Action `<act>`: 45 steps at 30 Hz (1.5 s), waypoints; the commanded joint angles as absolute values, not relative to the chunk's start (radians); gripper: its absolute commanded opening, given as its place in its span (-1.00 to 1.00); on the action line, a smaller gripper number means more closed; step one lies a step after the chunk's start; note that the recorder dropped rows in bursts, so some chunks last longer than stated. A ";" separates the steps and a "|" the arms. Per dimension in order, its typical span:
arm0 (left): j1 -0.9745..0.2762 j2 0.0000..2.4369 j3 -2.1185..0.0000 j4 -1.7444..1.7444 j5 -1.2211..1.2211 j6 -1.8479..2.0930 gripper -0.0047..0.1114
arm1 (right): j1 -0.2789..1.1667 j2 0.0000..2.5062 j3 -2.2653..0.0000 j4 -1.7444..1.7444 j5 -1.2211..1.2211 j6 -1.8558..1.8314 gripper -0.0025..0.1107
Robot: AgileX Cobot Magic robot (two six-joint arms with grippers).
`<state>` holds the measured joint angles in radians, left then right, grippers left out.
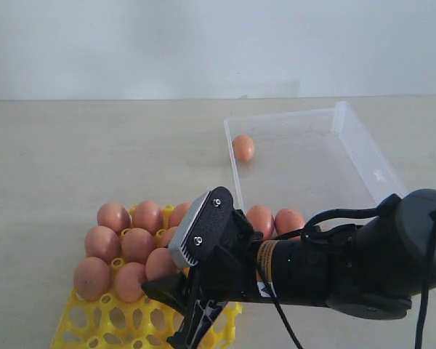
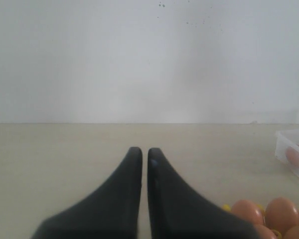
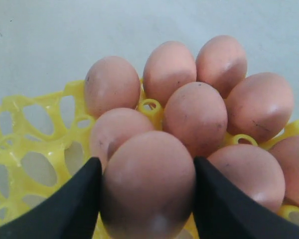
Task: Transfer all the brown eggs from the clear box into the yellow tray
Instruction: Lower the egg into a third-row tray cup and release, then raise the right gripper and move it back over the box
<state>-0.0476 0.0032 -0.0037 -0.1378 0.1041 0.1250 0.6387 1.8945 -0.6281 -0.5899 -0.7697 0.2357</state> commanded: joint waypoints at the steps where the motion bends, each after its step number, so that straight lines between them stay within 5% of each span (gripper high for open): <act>1: -0.045 0.000 0.000 -0.138 0.098 0.128 -0.85 | 0.640 1.895 -0.631 -0.588 -0.775 0.191 -0.04; 14: -0.045 0.000 0.000 -0.138 0.098 0.128 -0.85 | 0.640 1.875 -0.631 -0.583 -0.834 0.177 0.00; 18: -0.045 0.000 0.000 -0.138 0.098 0.128 -0.85 | 0.638 1.726 -0.631 -0.330 -0.814 0.177 0.00; 24: -0.045 0.000 0.000 -0.138 0.098 0.128 -0.85 | 0.489 1.504 -0.697 0.631 -0.297 -0.351 -0.10; 30: -0.045 0.000 0.000 -0.138 0.105 0.128 -0.85 | 0.152 1.595 -1.054 0.692 0.331 -0.579 -0.28; 36: -0.045 0.000 0.000 -0.138 0.105 0.128 -0.85 | 0.062 1.857 -1.509 0.667 1.134 -0.560 -0.29; 45: -0.045 0.000 0.000 -0.138 0.105 0.128 -0.85 | 0.115 1.968 -1.537 0.352 1.221 -0.327 -0.29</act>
<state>-0.0476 0.0032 -0.0037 -0.1378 0.1041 0.1250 0.0950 1.9636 -1.5492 0.4456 1.2031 -0.3952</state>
